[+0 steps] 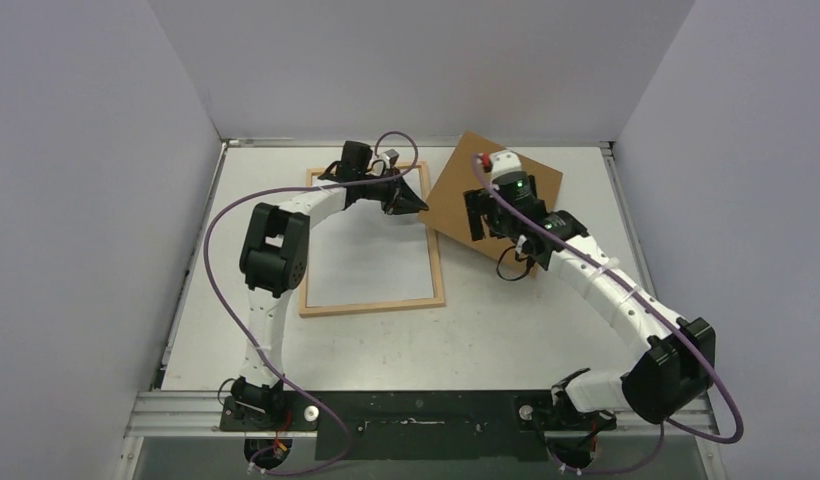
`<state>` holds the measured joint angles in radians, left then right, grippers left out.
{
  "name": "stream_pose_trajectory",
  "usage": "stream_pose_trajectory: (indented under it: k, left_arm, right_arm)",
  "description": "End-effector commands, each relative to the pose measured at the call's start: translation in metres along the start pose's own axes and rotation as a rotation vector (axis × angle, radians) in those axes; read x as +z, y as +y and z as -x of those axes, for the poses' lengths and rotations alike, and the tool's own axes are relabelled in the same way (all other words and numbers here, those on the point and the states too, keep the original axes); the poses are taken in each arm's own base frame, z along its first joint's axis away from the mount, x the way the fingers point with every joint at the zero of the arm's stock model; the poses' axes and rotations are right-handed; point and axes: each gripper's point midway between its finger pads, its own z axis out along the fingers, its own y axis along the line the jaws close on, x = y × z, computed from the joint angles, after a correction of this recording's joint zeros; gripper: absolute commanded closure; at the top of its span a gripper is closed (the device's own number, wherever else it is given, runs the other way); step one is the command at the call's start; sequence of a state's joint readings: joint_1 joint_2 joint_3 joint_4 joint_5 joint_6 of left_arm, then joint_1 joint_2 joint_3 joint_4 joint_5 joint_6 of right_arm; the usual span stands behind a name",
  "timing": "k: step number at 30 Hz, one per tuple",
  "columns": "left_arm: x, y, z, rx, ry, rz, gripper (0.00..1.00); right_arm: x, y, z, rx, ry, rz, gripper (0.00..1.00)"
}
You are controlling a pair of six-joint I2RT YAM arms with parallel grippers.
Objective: Put the photo into the frame
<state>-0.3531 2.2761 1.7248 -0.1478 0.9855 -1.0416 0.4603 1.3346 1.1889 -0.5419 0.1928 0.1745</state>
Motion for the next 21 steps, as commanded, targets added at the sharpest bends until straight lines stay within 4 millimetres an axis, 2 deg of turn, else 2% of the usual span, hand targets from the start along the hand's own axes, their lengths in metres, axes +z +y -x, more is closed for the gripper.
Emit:
stream_pose_trajectory:
  k: [1,4,7,14,17,21]
  left_arm:
    - [-0.025,-0.046,0.002,0.068,-0.021,-0.090,1.00]
    - [-0.027,-0.048,0.003,0.064,-0.019,-0.097,1.00]
    - [-0.028,-0.048,0.002,0.053,-0.011,-0.099,1.00]
    - [-0.033,-0.045,0.002,0.024,-0.006,-0.102,1.00]
    - [-0.036,-0.043,0.002,0.013,-0.004,-0.104,1.00]
    - [-0.040,-0.040,0.002,-0.003,0.001,-0.111,1.00]
  right_arm:
    - [-0.013,0.032,0.006,-0.339,-0.052,0.047,0.14]
    - [-0.016,0.057,-0.005,-0.542,-0.034,0.055,0.13]
    - [-0.013,0.067,-0.015,-0.685,0.013,0.008,0.13]
    - [0.006,0.069,-0.036,-0.866,0.137,-0.061,0.13]
    - [0.013,0.062,-0.037,-0.902,0.185,-0.163,0.13]
    - [0.021,0.054,-0.029,-0.937,0.166,-0.287,0.13]
